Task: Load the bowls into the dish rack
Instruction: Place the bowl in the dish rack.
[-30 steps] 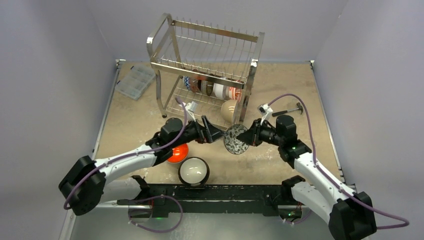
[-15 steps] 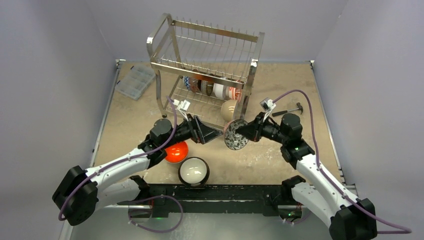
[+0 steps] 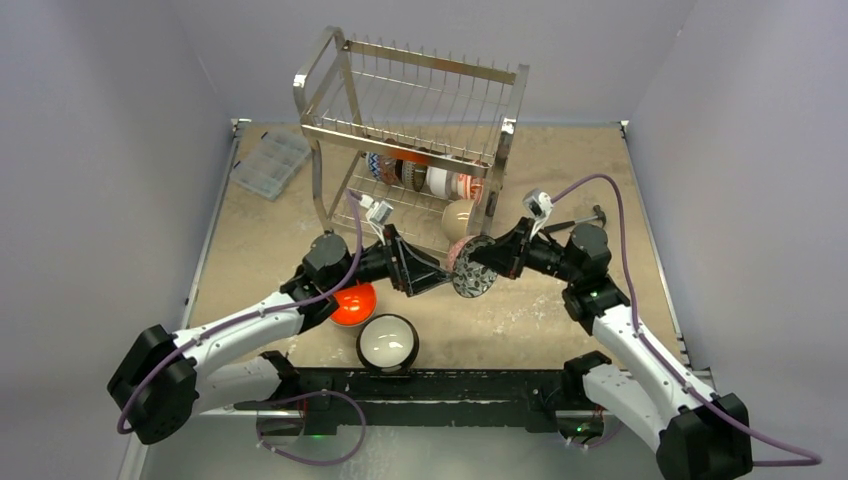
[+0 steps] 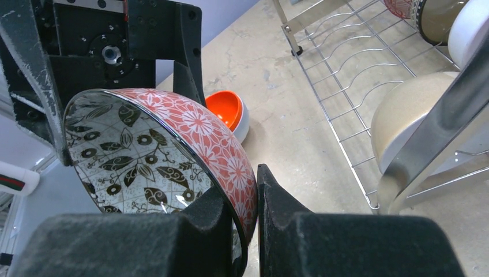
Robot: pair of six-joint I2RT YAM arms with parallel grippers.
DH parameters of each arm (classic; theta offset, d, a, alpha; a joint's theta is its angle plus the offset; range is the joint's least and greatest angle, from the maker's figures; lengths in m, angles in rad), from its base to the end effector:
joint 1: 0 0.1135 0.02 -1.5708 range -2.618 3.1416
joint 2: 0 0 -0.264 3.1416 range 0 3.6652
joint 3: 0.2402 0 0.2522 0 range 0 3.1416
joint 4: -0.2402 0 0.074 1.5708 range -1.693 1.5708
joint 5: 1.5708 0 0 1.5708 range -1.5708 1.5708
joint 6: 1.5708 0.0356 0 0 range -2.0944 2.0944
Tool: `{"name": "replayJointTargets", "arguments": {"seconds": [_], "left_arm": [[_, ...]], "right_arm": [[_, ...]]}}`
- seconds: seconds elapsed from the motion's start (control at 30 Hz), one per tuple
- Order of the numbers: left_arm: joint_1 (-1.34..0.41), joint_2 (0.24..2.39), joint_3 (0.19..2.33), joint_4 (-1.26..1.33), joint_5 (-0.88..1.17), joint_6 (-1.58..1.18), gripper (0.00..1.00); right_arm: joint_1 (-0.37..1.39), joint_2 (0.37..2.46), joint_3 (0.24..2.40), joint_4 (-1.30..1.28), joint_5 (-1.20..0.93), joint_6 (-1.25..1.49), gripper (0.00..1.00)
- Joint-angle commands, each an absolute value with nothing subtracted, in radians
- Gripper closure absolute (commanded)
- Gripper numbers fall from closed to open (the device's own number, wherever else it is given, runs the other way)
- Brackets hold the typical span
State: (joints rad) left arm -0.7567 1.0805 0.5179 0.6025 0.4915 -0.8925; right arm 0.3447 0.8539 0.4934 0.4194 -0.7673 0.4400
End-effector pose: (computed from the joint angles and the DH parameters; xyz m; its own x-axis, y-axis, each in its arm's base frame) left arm 0.1631 -0.1771 0.2707 -0.7201 -0.2642 -0.6416 0.6175 0.1778 -0.7662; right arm 0.1765 0.0896 0.2881 -0.3313 0.2068 -0.9206 -0.8338 0.3926 0.3882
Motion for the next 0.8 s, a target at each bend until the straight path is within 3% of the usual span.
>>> {"name": "replayJointTargets", "arguments": {"seconds": [0.0, 0.43, 0.7, 0.77], "left_arm": [[-0.811, 1.127, 0.595, 0.621, 0.497, -0.833, 0.03], [-0.903, 1.181, 0.674, 0.602, 0.441, -0.797, 0.12], [-0.914, 1.198, 0.707, 0.475, 0.416, -0.761, 0.27], [-0.915, 1.192, 0.708, 0.462, 0.412, -0.759, 0.35]], "right_arm": [[0.347, 0.854, 0.548, 0.517, -0.814, 0.459, 1.0], [0.349, 0.867, 0.545, 0.517, -0.824, 0.459, 1.0], [0.347, 0.873, 0.551, 0.504, -0.814, 0.456, 1.0], [0.349, 0.875, 0.558, 0.496, -0.814, 0.454, 1.0]]}}
